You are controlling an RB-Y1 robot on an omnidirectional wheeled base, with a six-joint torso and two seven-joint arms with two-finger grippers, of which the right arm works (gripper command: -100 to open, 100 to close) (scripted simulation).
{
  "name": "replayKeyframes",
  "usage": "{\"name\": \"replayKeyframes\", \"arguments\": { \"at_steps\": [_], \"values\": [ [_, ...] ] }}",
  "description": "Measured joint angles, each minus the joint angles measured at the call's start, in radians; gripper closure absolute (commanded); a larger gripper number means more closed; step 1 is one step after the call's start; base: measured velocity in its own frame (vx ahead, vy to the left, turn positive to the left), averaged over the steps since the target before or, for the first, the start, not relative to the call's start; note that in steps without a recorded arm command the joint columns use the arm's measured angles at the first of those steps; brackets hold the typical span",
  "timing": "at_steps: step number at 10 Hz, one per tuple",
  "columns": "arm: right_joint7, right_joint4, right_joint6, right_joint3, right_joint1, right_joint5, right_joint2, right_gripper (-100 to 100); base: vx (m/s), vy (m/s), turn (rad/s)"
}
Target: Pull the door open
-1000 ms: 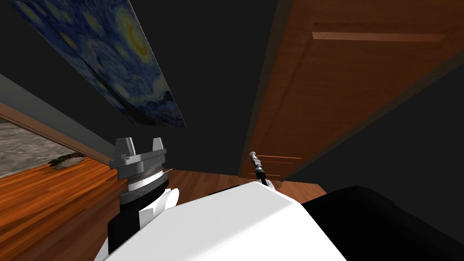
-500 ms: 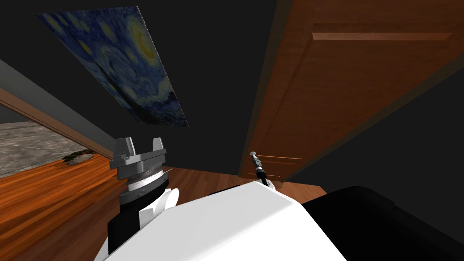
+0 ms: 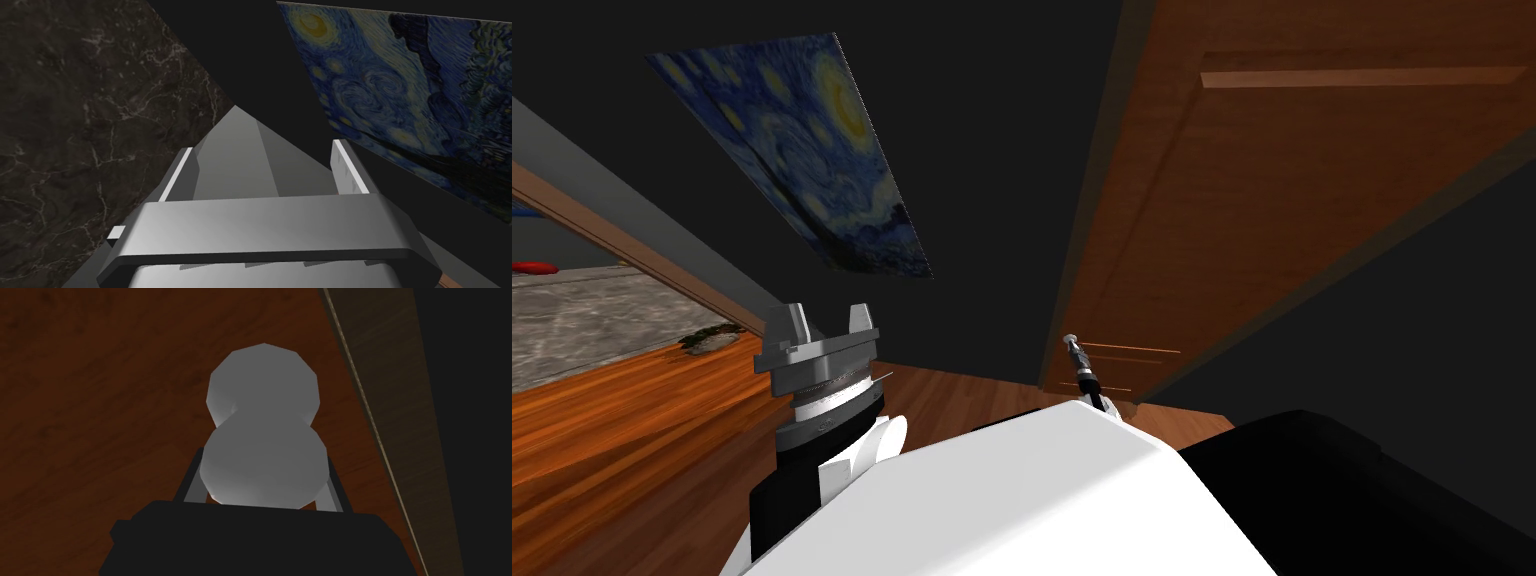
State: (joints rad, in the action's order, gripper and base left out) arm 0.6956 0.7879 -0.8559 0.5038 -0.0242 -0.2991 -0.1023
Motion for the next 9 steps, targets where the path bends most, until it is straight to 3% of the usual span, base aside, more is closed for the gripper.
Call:
{"name": "replayKeyframes", "arguments": {
  "at_steps": [9],
  "values": [
    [-0.206,-0.005,-0.001,-0.044,-0.007,0.095,-0.024,100,-0.033,-0.01,0.045]
  ]
}}
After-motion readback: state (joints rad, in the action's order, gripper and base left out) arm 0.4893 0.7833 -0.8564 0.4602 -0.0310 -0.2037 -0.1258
